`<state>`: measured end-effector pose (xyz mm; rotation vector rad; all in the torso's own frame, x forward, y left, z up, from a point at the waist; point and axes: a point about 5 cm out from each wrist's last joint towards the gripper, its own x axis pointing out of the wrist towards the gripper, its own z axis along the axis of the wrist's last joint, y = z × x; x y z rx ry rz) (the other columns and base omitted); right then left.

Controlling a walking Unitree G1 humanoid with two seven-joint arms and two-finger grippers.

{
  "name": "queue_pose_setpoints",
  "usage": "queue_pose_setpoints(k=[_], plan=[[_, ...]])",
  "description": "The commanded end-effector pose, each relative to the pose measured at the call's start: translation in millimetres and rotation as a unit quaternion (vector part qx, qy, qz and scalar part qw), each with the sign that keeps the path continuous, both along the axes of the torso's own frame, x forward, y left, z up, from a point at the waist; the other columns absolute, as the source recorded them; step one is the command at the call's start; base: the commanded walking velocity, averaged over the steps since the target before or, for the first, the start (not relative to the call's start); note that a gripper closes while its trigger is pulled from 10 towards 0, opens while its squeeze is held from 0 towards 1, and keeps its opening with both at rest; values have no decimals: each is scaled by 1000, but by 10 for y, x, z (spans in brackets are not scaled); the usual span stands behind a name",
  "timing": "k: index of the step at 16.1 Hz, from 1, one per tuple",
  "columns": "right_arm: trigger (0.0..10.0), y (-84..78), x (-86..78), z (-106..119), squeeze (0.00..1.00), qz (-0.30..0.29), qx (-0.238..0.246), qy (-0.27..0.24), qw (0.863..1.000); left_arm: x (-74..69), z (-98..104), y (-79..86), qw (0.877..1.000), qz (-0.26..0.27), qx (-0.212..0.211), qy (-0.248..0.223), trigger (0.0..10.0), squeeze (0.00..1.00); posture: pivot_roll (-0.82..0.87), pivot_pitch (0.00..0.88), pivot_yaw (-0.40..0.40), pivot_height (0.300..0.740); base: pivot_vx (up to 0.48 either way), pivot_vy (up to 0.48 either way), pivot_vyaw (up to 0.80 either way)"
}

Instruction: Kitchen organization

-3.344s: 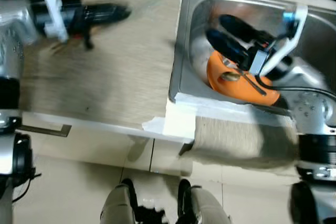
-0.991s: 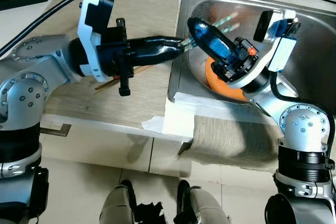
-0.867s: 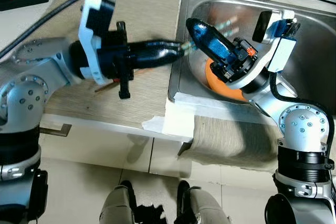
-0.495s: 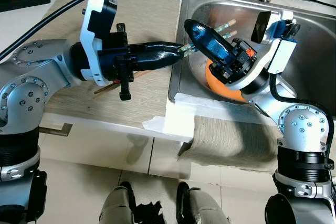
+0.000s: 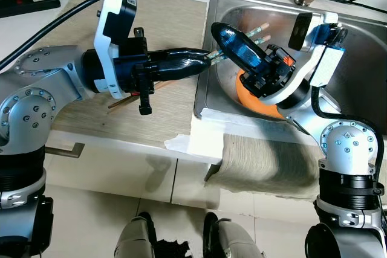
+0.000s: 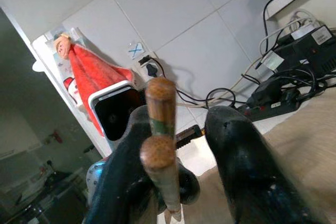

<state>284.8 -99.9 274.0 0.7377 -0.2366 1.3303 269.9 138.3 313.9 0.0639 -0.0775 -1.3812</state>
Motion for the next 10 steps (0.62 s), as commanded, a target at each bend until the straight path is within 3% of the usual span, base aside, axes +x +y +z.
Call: queue_pose_setpoints(k=[1, 6, 7, 8, 9, 10], plan=[[0, -30, 41, -49, 0, -22, -15, 13, 1000, -109, 52, -105, 998, -53, 3, -23, 0, 0, -117, 161, -88, 740, 0, 0, 0], [0, -43, 65, -46, 0, -30, -12, 15, 999, -81, 49, -84, 999, -46, 2, -23, 0, 0, -119, 167, -87, 740, 0, 0, 0], [0, -53, 71, -48, 0, -35, -12, 16, 999, -66, 49, -79, 999, -36, 1, -27, 2667, 0, -120, 170, -86, 740, 0, 0, 0], [0, -55, 72, -48, 0, -36, -12, 17, 999, -62, 48, -77, 999, -31, 1, -29, 2667, 0, -120, 170, -86, 740, 0, 0, 0], [0, -59, 75, -46, 0, -38, -11, 17, 999, -17, 39, -77, 1000, -10, 1, -23, 10000, 0, -121, 172, -86, 740, 0, 0, 0], [0, -64, 84, -40, 0, -41, -11, 17, 999, 4, 42, -73, 1000, -10, -9, -12, 10000, 1000, -121, 177, -89, 740, 0, 0, 0]])
